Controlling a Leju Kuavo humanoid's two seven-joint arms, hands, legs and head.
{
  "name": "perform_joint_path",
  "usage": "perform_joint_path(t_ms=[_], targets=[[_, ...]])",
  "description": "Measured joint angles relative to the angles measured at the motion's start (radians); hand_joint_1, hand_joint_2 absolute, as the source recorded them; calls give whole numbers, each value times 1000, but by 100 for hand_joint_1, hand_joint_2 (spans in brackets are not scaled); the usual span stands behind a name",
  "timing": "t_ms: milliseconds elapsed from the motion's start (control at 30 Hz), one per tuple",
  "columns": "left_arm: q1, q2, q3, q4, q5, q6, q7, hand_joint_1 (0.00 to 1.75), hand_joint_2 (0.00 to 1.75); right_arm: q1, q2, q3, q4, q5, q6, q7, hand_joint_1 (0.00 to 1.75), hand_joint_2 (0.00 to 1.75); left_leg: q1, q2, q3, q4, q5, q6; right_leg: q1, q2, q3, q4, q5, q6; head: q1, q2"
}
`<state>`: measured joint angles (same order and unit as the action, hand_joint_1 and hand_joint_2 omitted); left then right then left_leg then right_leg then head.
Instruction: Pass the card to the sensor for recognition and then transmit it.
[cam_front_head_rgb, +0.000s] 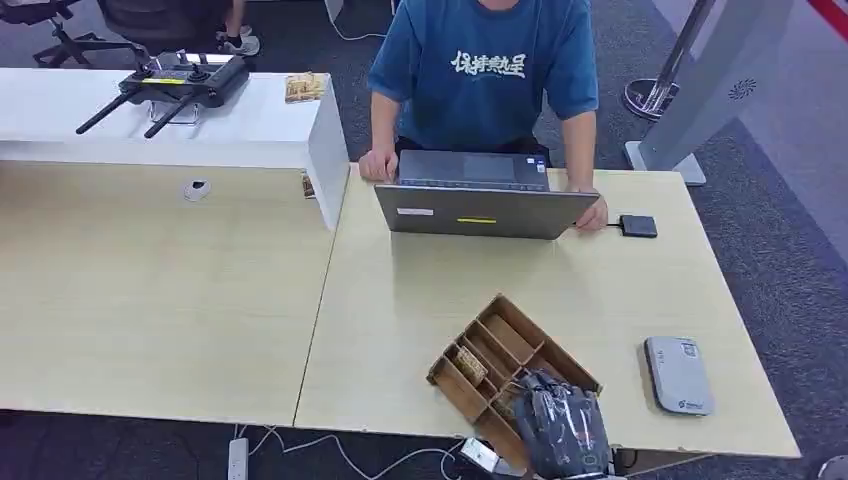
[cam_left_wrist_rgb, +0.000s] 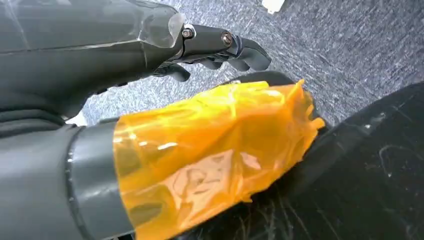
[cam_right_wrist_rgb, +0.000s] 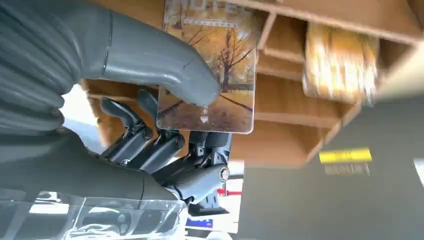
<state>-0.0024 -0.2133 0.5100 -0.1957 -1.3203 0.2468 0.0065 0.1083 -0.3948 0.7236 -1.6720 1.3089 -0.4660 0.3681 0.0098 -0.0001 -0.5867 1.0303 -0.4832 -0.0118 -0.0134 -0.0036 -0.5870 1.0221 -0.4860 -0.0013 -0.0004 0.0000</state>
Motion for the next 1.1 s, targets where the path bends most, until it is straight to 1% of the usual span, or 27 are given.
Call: perform_joint_path(t_ms=[33,100,167,233,300,333,367,400,433,467,500,567,600,667,867,967,1100], targets=[[1,-2,2,0,6,8,-1,0,0,5,15,-4,-1,6,-50,-7,175,175,0,0,0,0,0,0,0,0,0,0,0,0,0,0],[1,-7,10,0,23,16,-3,0,0,9,44,-14,-13,29,-127,-17,175,175,0,0,0,0,0,0,0,0,0,0,0,0,0,0],[1,-15,23,0,47,15,-2,0,0,10,83,-35,-36,63,-197,-43,175,175,0,0,0,0,0,0,0,0,0,0,0,-1,0,0],[0,-21,38,0,63,13,3,0,0,10,118,-63,-68,77,-226,-64,175,175,0,0,0,0,0,0,0,0,0,0,0,-1,0,0],[-2,-25,50,0,72,6,9,0,0,10,145,-85,-89,81,-227,-86,175,175,0,0,0,0,0,0,0,0,0,0,0,-1,0,0],[-4,-31,58,0,98,-19,-6,0,0,10,158,-98,-100,72,-227,-106,175,175,0,0,1,0,0,0,0,0,0,0,0,-1,0,0],[-31,-27,73,0,171,-79,-61,0,0,8,171,-110,-105,51,-226,-131,175,175,0,0,0,0,1,0,-1,0,-1,0,0,-1,0,0],[-68,-15,116,0,300,-209,-109,0,0,-1,183,-123,-106,34,-224,-155,175,175,0,-3,-3,1,3,0,0,-2,-3,0,2,0,0,0],[-116,-8,163,-10,392,-314,-116,0,0,-13,195,-130,-106,21,-224,-169,175,175,0,-7,-6,1,8,-1,0,-5,-4,0,4,-1,2,0],[-160,-1,204,-24,441,-371,-118,0,0,-27,204,-133,-106,5,-225,-180,175,175,0,-8,-8,0,8,-1,0,-7,-5,0,4,-1,1,0],[-194,2,228,-39,453,-411,-137,0,0,-38,214,-137,-105,-16,-227,-194,175,175,0,-9,-7,0,8,-1,0,-8,-5,1,5,-1,1,0],[-230,6,227,-66,458,-407,-227,0,0,-54,224,-146,-103,-57,-227,-221,175,175,0,-7,-4,0,7,-3,0,-6,-1,1,5,-2,0,0],[-232,6,220,-77,471,-400,-256,0,0,-61,227,-151,-101,-68,-227,-230,175,175,0,-4,-2,0,7,-3,0,-3,0,1,5,-2,1,0],[-220,7,200,-94,518,-387,-279,0,0,-73,234,-159,-98,-94,-227,-246,175,175,0,-1,-1,0,7,-3,0,1,-2,1,6,-2,1,0],[-195,9,117,-121,615,-370,-276,0,0,-100,257,-172,-92,-165,-228,-292,175,175,0,-3,-3,0,6,-2,0,-1,-2,0,5,-1,1,0],[-191,12,85,-124,632,-363,-274,0,0,-104,268,-175,-82,-169,-228,-304,175,175,0,-3,-3,0,6,-2,0,-1,-2,0,4,-2,1,0],[-187,18,45,-126,687,-382,-267,0,0,-116,276,-179,-71,-220,-227,-334,175,175,0,-3,-3,0,6,-2,0,-1,-2,0,4,-1,1,0]])
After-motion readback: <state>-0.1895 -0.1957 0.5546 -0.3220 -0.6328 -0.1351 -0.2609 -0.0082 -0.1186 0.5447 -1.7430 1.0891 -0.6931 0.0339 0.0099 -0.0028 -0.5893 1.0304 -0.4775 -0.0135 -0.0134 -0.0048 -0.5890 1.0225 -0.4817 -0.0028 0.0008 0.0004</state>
